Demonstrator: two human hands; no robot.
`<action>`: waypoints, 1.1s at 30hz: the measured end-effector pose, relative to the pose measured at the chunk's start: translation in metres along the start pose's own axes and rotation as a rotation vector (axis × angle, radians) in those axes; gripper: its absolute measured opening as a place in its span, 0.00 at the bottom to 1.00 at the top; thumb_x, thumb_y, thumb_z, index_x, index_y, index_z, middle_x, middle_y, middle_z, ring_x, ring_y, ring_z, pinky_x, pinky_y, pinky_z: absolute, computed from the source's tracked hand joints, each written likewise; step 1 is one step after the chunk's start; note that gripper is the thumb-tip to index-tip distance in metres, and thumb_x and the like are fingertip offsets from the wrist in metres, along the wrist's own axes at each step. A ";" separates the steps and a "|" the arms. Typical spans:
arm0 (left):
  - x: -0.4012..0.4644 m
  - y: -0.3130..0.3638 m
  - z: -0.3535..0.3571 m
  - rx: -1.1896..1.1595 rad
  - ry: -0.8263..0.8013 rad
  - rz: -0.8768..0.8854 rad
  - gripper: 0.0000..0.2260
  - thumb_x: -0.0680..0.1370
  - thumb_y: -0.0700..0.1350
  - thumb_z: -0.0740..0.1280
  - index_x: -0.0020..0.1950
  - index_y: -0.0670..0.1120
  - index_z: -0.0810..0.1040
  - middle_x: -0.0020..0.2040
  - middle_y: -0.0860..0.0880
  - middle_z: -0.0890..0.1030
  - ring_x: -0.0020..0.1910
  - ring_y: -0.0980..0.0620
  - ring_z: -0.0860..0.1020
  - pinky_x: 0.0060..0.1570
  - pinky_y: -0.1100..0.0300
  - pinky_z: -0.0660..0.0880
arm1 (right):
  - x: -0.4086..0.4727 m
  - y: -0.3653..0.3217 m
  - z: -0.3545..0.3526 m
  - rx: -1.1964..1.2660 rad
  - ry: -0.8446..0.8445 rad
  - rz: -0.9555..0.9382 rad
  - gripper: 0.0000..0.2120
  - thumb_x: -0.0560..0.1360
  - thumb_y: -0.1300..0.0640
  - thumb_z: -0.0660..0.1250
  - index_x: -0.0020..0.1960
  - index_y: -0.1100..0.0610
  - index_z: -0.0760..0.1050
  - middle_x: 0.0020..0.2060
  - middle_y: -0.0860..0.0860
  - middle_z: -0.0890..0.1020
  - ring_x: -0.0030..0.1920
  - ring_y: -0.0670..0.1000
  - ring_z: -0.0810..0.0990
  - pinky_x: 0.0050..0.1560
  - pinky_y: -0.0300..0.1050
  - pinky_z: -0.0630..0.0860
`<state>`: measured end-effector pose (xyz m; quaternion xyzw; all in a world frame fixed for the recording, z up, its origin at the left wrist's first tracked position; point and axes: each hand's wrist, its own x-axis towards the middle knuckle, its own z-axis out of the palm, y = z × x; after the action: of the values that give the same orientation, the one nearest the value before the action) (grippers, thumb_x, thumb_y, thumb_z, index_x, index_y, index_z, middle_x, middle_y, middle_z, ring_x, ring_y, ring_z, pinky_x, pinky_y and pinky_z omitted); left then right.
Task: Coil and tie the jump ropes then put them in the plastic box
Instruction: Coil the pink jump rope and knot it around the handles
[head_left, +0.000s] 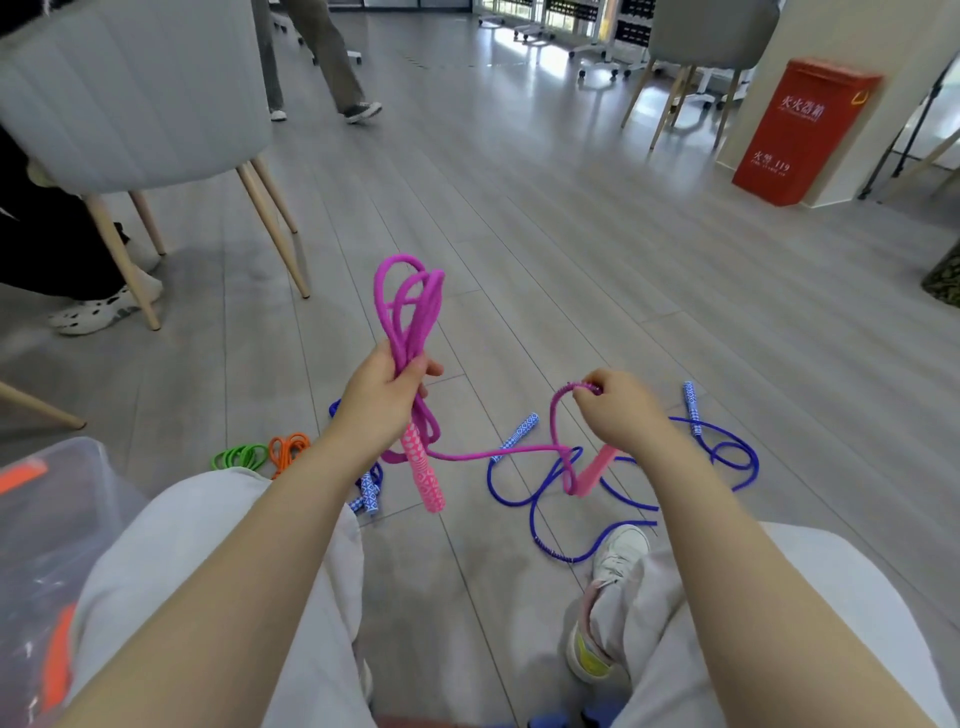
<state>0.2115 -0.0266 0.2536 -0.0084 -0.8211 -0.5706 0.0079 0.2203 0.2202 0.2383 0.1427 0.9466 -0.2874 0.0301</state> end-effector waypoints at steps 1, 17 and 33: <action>0.000 0.002 0.000 -0.082 0.018 0.001 0.08 0.83 0.45 0.59 0.51 0.46 0.76 0.38 0.54 0.77 0.37 0.55 0.74 0.40 0.60 0.70 | 0.001 0.000 0.003 -0.029 -0.016 -0.008 0.10 0.79 0.57 0.58 0.48 0.60 0.76 0.37 0.53 0.77 0.39 0.55 0.74 0.33 0.44 0.65; 0.002 0.013 -0.006 -0.749 -0.080 -0.124 0.07 0.83 0.42 0.59 0.48 0.45 0.73 0.35 0.51 0.75 0.35 0.54 0.73 0.40 0.60 0.73 | -0.011 -0.010 0.029 -0.090 -0.205 -0.100 0.14 0.77 0.45 0.63 0.45 0.55 0.80 0.36 0.49 0.79 0.38 0.49 0.75 0.35 0.42 0.68; -0.007 0.022 -0.017 -0.965 -0.457 -0.076 0.06 0.81 0.45 0.59 0.49 0.45 0.72 0.35 0.52 0.70 0.33 0.55 0.71 0.38 0.61 0.73 | -0.044 -0.043 0.019 0.500 -0.855 -0.316 0.05 0.76 0.59 0.65 0.49 0.59 0.79 0.41 0.52 0.83 0.29 0.47 0.61 0.28 0.39 0.55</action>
<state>0.2188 -0.0348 0.2800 -0.1052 -0.4461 -0.8668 -0.1966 0.2494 0.1638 0.2515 -0.1295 0.7622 -0.5384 0.3352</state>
